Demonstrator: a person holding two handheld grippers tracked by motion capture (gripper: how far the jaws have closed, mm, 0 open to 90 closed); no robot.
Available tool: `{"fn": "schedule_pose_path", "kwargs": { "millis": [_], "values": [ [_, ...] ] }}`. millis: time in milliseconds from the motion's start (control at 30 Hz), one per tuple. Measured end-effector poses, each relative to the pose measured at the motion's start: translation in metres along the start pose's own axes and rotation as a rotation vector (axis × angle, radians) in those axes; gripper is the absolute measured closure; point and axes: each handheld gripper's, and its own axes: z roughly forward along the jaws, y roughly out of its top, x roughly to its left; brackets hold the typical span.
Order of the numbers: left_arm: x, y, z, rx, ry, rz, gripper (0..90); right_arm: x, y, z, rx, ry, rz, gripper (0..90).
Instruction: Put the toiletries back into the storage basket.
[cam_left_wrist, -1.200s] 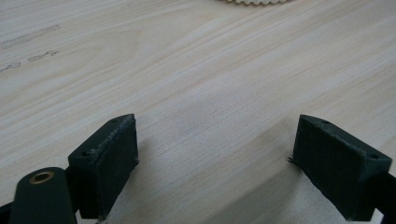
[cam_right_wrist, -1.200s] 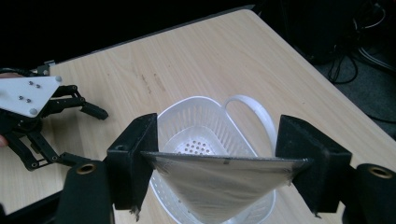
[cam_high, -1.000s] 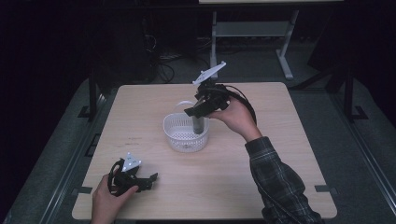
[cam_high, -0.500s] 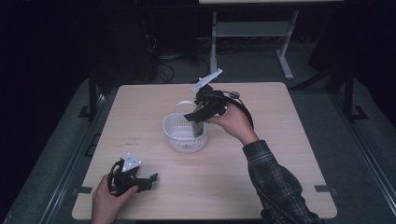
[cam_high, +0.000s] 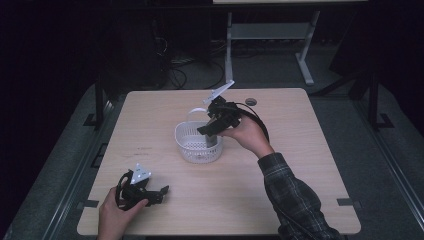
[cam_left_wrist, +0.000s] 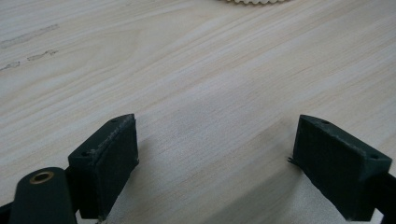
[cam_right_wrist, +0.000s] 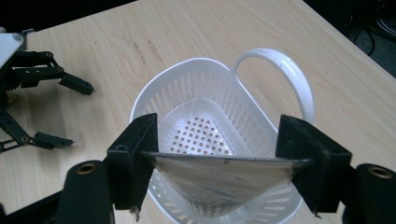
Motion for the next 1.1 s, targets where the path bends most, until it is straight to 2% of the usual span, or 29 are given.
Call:
{"fn": "schedule_pose_path", "kwargs": {
  "millis": [867,1100],
  "values": [
    [0.000,0.000,0.000,0.002,0.000,0.000,13.0,-0.003,-0.018,0.021,0.044,0.017,0.027,29.9],
    [0.000,0.000,0.000,0.002,0.000,0.001,13.0,-0.003,-0.021,0.023,0.051,0.016,0.019,30.0]
  ]
}}
